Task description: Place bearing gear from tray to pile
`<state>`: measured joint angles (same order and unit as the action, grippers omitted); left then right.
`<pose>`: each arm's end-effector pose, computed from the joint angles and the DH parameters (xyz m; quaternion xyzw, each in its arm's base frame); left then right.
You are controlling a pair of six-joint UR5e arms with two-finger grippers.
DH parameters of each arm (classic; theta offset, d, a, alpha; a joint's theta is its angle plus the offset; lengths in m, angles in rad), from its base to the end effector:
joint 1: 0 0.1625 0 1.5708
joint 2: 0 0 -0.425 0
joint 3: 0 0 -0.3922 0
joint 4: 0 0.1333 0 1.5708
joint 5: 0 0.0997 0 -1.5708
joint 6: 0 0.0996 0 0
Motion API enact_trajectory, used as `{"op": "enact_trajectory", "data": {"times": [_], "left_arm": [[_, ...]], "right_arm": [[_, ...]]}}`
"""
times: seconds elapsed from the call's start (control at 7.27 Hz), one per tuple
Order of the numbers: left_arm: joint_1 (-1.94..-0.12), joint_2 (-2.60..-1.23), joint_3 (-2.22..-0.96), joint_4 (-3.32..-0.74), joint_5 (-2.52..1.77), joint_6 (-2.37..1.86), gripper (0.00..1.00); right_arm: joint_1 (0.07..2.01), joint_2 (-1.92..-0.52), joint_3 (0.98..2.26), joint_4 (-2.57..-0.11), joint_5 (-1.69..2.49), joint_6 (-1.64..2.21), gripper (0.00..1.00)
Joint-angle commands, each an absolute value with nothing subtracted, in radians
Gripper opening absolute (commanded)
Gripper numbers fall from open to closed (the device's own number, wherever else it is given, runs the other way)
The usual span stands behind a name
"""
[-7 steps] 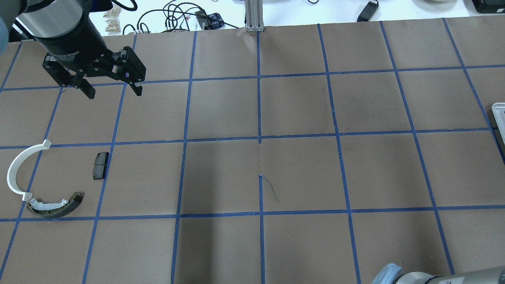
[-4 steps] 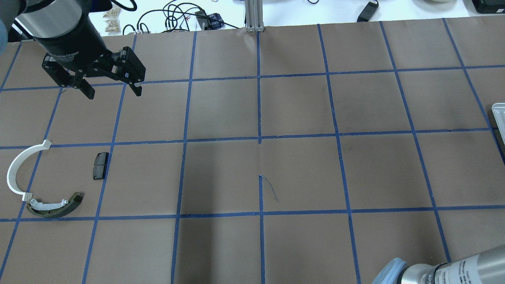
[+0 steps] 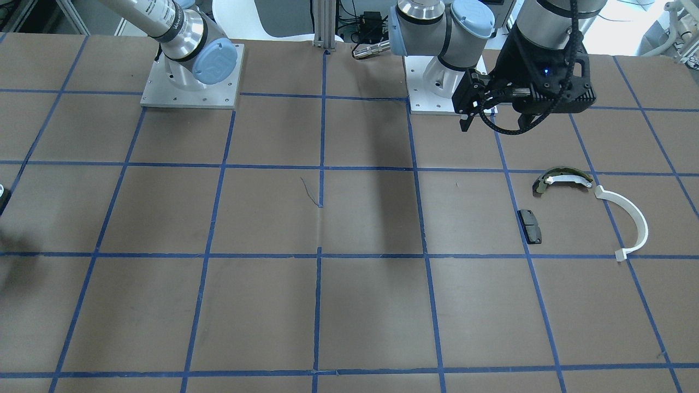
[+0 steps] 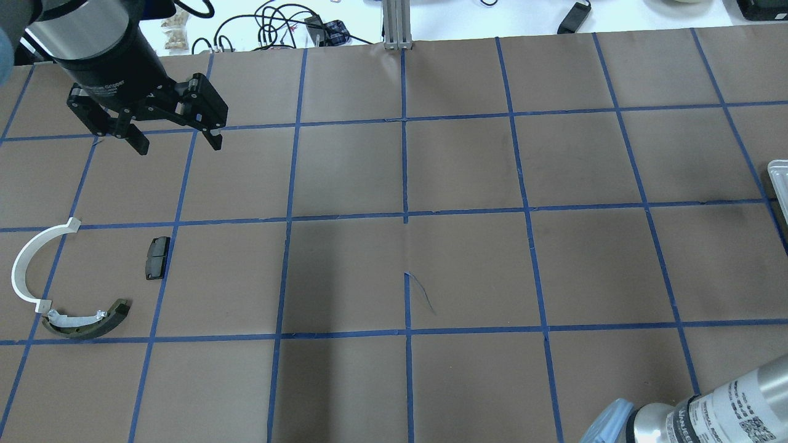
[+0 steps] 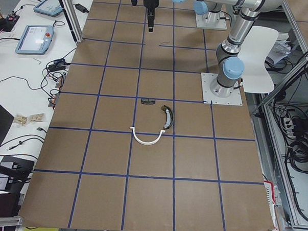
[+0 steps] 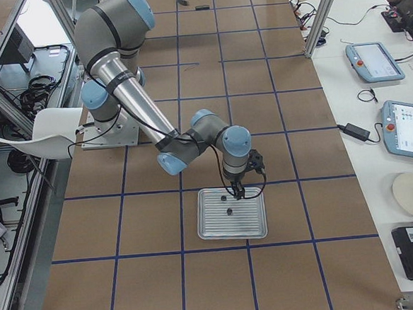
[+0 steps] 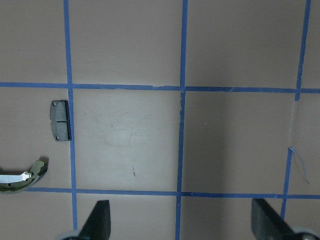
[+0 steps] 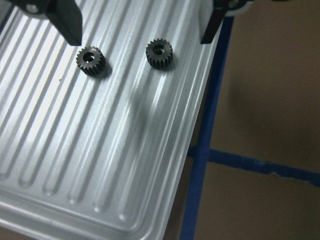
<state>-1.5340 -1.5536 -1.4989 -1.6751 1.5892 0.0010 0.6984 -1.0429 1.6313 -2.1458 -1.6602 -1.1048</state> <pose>-0.1137 -0.4860 0.5212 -0.0178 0.9998 0.0078 0.0091 -0.4092 -0.5060 0.2114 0.1161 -0.9922 -0.0410 0.0190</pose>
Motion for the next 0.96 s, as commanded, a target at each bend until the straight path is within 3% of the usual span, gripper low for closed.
{"op": "enact_trajectory", "data": {"times": [0.0,0.41,0.55,0.83], "left_arm": [[-1.534,-1.554,-1.499,-1.675,1.589,0.002,1.00],[-1.534,-1.554,-1.499,-1.675,1.589,0.003,1.00],[-1.534,-1.554,-1.499,-1.675,1.589,0.003,1.00],[-1.534,-1.554,-1.499,-1.675,1.589,0.003,1.00]], "right_arm": [[0.687,-1.017,1.634,-2.145,-1.681,-1.117,0.69],[0.687,-1.023,1.637,-2.129,-1.677,-1.118,0.65],[0.687,-1.014,1.640,-2.143,-1.675,-1.132,0.58],[0.687,-1.012,1.640,-2.143,-1.675,-1.169,0.58]]}}
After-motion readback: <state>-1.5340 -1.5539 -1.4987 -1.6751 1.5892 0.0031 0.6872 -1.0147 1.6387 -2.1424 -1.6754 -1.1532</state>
